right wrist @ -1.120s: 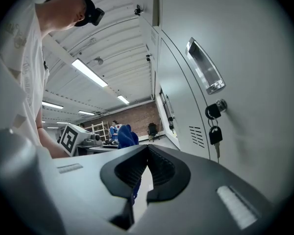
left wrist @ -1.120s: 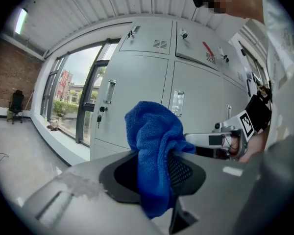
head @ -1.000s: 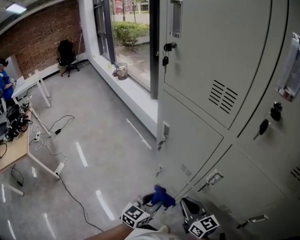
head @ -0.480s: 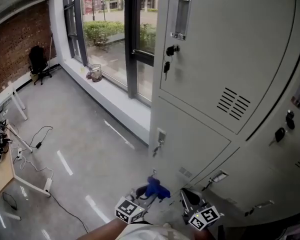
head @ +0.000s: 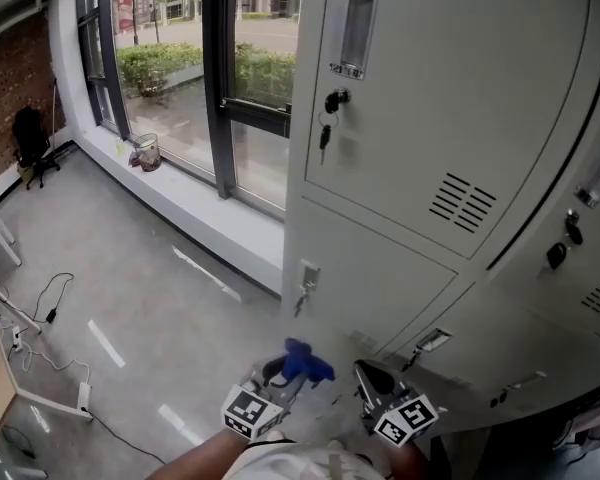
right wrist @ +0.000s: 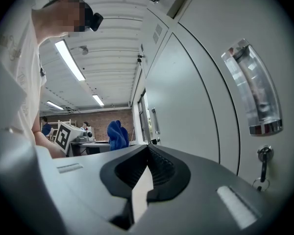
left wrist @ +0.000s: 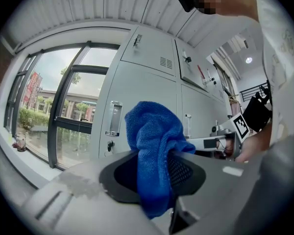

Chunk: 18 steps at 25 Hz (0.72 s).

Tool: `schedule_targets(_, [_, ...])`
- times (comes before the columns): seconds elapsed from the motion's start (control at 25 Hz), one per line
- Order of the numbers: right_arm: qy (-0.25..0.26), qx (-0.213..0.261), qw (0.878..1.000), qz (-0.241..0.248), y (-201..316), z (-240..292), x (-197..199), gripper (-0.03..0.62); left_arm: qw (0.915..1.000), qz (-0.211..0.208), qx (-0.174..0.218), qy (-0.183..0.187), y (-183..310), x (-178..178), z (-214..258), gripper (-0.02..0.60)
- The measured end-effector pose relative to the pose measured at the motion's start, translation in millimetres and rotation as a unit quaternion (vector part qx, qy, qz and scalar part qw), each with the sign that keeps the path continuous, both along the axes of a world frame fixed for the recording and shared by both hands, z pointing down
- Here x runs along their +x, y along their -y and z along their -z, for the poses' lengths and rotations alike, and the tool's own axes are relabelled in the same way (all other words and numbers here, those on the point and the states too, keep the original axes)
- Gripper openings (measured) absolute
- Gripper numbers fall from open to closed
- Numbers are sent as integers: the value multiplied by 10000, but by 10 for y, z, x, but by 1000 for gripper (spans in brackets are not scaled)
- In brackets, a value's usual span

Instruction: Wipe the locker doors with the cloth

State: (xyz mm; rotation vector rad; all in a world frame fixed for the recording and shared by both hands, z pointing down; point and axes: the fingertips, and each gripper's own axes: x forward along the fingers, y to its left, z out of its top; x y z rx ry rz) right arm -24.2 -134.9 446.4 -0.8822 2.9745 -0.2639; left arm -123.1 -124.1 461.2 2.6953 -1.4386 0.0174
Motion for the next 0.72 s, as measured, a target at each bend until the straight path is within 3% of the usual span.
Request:
schedule_targets(0.16, [-57,40,9999,-156,-26,34,-115,8,9995,-237,27,-223,27,-65,139,127])
schedule_targets(0.28, [-74,29,9996,-272,-57,22,-205,8,9992,-348,114,-126,31,-144,183,126])
schedule_targets(0.48, [-66,81,9993,-346,-70,72,-257,8,9987,-307,351,186,88,-286,284,126])
schedule_targets(0.72, [15,172,9994,-294,-48,198,-249,8,9987,-61,506,51,246,-411,543,126])
